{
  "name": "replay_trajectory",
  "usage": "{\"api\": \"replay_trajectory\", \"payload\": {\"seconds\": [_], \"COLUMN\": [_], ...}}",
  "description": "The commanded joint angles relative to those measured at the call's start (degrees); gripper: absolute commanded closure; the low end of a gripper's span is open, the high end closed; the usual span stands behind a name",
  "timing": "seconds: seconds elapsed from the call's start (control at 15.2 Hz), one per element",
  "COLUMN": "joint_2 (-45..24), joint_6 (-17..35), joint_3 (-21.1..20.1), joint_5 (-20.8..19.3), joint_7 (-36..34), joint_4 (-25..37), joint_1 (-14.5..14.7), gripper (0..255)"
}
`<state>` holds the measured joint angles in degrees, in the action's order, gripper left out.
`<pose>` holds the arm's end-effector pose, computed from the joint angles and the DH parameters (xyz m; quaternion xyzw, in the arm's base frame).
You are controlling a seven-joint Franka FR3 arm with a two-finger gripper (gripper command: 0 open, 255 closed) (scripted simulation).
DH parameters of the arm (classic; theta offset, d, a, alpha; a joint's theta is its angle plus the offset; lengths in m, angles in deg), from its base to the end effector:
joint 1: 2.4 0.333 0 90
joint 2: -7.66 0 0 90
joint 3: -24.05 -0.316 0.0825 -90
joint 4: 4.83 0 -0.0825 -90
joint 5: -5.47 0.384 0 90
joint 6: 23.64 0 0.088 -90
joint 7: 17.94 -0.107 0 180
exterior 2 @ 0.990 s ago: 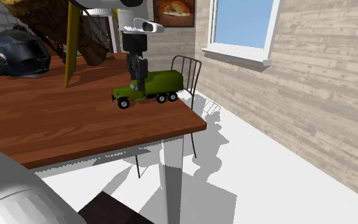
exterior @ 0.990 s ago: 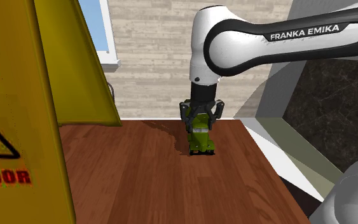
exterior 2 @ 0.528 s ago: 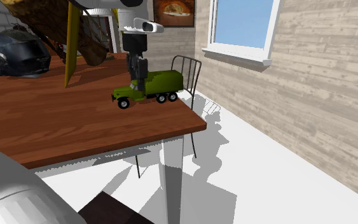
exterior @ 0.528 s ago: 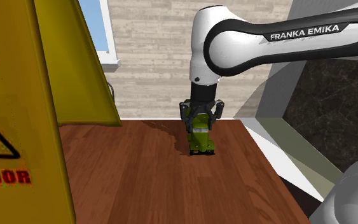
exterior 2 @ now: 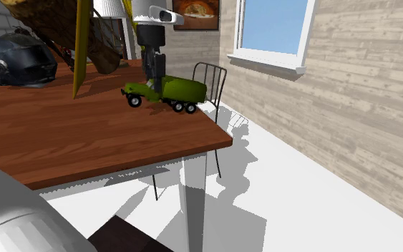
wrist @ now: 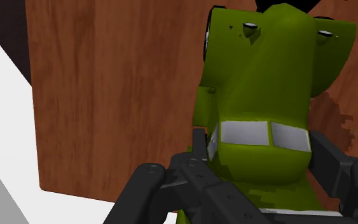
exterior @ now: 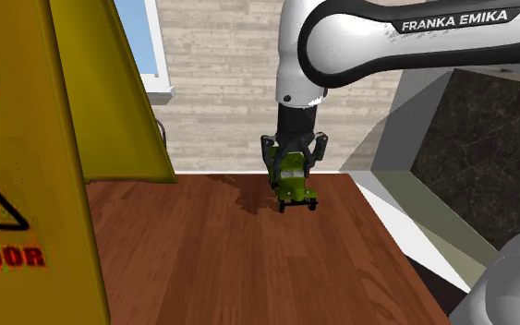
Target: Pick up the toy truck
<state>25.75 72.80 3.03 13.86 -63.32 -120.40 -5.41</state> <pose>0.4305 0.1748 0.5711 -0.9667 0.2549 0.0244 0.0049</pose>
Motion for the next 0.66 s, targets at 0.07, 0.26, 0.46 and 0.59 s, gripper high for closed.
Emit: {"api": "replay_trajectory", "payload": {"seconds": [0.07,0.26,0.46,0.59], "joint_2": [-0.08,-0.43,-0.9,-0.93], "joint_6": [-2.33,-4.62,-6.93,-7.04], "joint_3": [0.14,0.24,0.32,0.32], "joint_5": [-0.11,-0.28,-0.47,-0.48], "joint_7": [-0.15,-0.34,-0.55,-0.57], "joint_4": [2.44,5.07,7.84,7.97], "joint_1": [-0.06,-0.16,-0.25,-0.25], "gripper": [255,255,255,255]}}
